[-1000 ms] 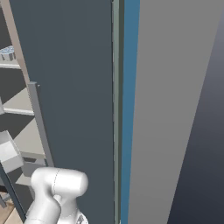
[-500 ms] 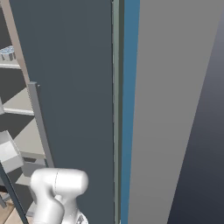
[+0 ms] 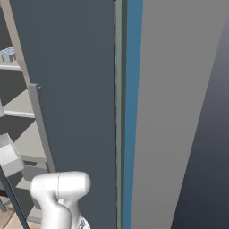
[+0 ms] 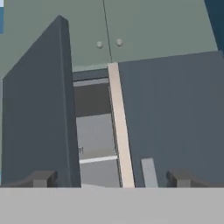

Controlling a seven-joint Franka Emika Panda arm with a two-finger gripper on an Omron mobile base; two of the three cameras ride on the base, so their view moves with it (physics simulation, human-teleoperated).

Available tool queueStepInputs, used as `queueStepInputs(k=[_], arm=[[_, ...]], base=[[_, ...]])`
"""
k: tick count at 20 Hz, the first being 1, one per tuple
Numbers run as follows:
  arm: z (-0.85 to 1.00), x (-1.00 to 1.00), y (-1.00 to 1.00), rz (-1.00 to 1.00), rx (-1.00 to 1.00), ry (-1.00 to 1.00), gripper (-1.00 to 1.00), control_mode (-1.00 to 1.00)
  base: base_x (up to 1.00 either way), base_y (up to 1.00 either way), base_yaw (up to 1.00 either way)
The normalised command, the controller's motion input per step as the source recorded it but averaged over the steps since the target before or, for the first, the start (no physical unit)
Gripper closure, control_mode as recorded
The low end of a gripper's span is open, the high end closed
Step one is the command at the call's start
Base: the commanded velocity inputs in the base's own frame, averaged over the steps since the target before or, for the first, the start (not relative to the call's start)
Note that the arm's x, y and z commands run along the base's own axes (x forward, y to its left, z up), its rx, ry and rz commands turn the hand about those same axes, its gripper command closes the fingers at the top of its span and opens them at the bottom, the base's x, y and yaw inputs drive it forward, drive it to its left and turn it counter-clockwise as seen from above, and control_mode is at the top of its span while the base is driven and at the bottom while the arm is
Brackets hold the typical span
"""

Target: Open the freezer door, pick up the ice cube tray from the freezer, and place it on the dining counter.

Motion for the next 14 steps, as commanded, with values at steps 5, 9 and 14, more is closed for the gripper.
queueStepInputs(k=[5,9,14], arm=[[0.68,-0.20,-1.00,0.22,0.05,0.01,-1.00,-1.00],[0.63,-0.01,-1.00,0.25,0.08,0.02,-1.00,-1.00],[0.36,0.00,-0.84,0.34,0.09,0.00,-1.00,-1.00]], base=[[0.00,0.00,0.00],[0.00,0.00,0.00],[0.00,0.00,0.00]])
